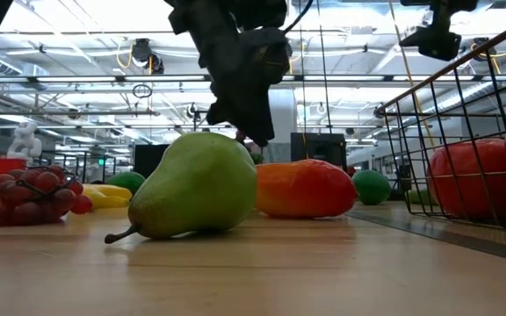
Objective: Build produce basket
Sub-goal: Put the top green pear into the wire basket
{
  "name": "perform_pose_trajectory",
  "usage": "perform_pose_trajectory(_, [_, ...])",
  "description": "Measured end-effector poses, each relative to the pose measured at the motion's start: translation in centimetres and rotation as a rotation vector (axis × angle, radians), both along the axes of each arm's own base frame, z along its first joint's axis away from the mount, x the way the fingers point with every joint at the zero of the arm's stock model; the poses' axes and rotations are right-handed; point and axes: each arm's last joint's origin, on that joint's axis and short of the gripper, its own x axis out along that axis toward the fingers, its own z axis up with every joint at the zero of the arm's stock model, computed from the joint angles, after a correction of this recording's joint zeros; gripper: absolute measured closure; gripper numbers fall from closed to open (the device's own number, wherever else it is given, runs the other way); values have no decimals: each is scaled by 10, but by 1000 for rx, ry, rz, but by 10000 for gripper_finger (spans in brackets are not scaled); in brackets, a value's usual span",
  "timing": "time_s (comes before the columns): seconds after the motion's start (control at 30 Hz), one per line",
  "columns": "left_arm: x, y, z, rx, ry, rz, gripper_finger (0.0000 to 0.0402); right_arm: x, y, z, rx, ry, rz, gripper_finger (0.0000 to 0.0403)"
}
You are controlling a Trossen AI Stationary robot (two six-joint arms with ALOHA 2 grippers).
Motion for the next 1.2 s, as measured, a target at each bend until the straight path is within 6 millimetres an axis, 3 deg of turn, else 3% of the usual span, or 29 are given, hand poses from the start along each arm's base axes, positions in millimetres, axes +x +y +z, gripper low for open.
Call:
perform_pose_trajectory(0.33, [-10,-5,-13,-10,100,-1,344,-2,1,-1,-24,2,35,62])
perform_pose_trajectory(0.63, [-27,-4,-18,44,262,-156,366,-2,1,-1,-33,-2,48,62])
perform_pose_trajectory(0.8, [-41,-5,8,50,240,-188,365,-1,1,-1,-28,1,42,62])
perform_pose_trajectory(0.97, [-56,-4,44,73,145,-103,364,5,-2,-4,-114,19,42,62])
perform_pose_trajectory(1.2, [-84,-3,81,94,96,49,364,45,-10,-15,-365,-21,168,65])
